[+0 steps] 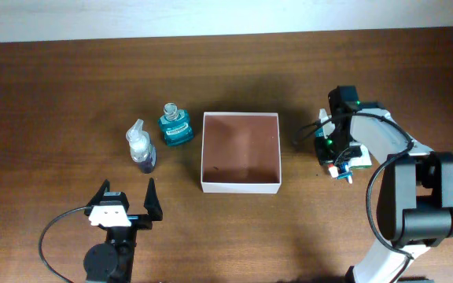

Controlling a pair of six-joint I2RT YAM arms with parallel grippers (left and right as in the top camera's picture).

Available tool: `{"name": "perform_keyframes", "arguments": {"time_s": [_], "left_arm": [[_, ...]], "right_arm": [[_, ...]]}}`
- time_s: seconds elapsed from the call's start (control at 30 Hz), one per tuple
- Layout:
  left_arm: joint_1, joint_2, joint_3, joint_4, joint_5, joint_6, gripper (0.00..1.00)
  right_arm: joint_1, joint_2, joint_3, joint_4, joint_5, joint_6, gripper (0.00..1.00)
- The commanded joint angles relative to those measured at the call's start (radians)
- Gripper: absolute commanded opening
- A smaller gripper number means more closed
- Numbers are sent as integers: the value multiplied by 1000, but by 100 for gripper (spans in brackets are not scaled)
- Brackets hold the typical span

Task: Pack container
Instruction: 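Lift the toothpaste tube with the right gripper and carry it over the pink box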

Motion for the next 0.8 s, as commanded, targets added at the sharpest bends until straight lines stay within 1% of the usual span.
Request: {"name": "perform_keyframes", "arguments": {"time_s": [0.0,0.13,0.33,0.4,0.5,0.77], "left_arm": [[5,-10,-6,0,-8,16,99],[5,-10,-6,0,-8,16,99],[5,-10,-6,0,-8,16,99],[5,-10,-6,0,-8,16,99],[5,-10,-6,0,-8,16,99],[5,-10,-6,0,-8,16,99]], "right_arm": [[-4,3,120,-47,-27,47,4],[-3,-3,282,-169,-150,60,4],[37,-4,496,-322,-261,162,4],[69,-5,543,-358,-268,221,4],[123,-7,566,-386,-268,300,4],[298,-8,565,-409,-266,317,4]]}}
